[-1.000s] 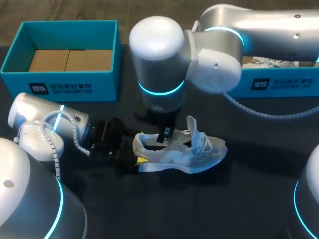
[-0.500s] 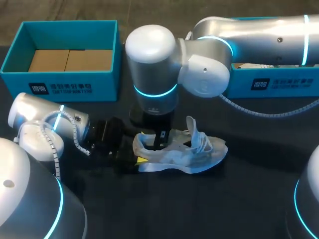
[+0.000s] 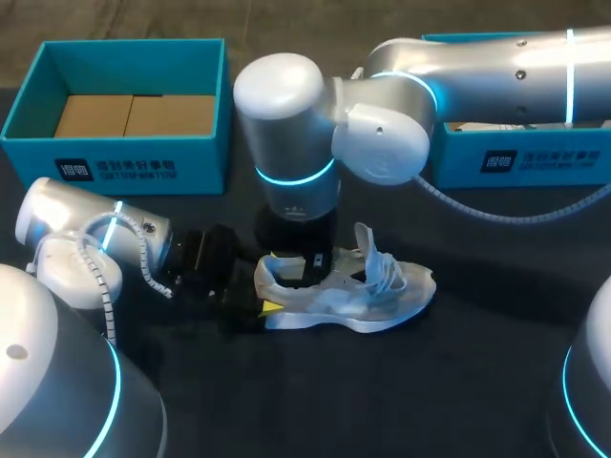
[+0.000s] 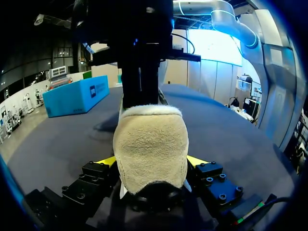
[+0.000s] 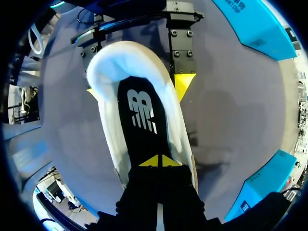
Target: Take the shoe out of the shoebox, open the shoe tongue, remove and reinsert the insole, then place the shoe into the shoebox
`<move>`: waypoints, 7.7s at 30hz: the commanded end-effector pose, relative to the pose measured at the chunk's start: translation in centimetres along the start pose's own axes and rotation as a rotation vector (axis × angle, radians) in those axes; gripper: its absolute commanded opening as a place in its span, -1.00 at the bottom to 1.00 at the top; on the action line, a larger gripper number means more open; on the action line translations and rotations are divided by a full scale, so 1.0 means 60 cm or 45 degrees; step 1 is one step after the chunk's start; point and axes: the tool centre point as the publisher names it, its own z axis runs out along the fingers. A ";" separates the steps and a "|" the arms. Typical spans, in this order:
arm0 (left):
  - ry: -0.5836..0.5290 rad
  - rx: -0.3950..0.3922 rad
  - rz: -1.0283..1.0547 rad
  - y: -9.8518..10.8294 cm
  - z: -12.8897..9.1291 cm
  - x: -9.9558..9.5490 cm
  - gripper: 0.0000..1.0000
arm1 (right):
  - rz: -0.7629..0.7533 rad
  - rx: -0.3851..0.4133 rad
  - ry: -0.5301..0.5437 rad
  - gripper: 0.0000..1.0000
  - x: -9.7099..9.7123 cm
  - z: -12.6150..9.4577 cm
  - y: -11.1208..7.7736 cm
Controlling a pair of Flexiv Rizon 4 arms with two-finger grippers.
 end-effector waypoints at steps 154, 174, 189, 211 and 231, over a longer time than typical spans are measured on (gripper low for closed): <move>0.000 -0.004 0.000 0.005 0.003 -0.001 -1.00 | -0.228 -0.602 0.168 -0.67 -0.014 -0.097 0.005; 0.000 -0.004 0.000 0.005 0.003 -0.001 -1.00 | -0.018 -0.809 0.450 -0.12 -0.021 -0.107 0.023; 0.000 -0.004 0.000 0.005 0.003 -0.001 -1.00 | -0.009 -0.827 0.591 -0.16 0.000 -0.101 0.062; 0.000 -0.004 0.000 0.005 0.003 -0.001 -1.00 | -0.005 -0.893 0.578 -1.00 0.001 -0.125 0.087; 0.000 -0.004 0.000 0.005 0.003 -0.001 -1.00 | -0.009 -1.026 0.445 -1.00 -0.021 -0.189 0.126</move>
